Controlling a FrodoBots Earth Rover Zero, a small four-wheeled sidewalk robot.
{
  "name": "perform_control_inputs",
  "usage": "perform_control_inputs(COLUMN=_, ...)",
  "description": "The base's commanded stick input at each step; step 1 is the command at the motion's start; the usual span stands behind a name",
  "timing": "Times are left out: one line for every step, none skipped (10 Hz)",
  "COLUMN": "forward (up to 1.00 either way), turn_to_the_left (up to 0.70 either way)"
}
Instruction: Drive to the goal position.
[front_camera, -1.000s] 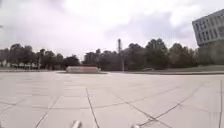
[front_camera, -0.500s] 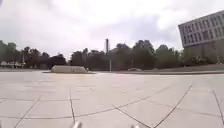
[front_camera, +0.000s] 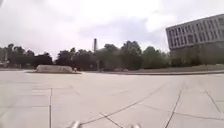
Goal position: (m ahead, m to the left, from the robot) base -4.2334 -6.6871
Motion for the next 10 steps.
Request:
perform_control_inputs(forward=0.7, turn_to_the_left=-0.34)
perform_control_inputs(forward=0.7, turn_to_the_left=-0.34)
perform_control_inputs(forward=0.7, turn_to_the_left=-0.34)
perform_control_inputs(forward=0.7, turn_to_the_left=-0.34)
perform_control_inputs(forward=0.7, turn_to_the_left=-0.34)
perform_control_inputs(forward=0.7, turn_to_the_left=-0.34)
perform_control_inputs(forward=0.7, turn_to_the_left=-0.34)
perform_control_inputs(forward=0.7, turn_to_the_left=-0.34)
perform_control_inputs(forward=0.7, turn_to_the_left=-0.34)
perform_control_inputs(forward=0.7, turn_to_the_left=-0.34)
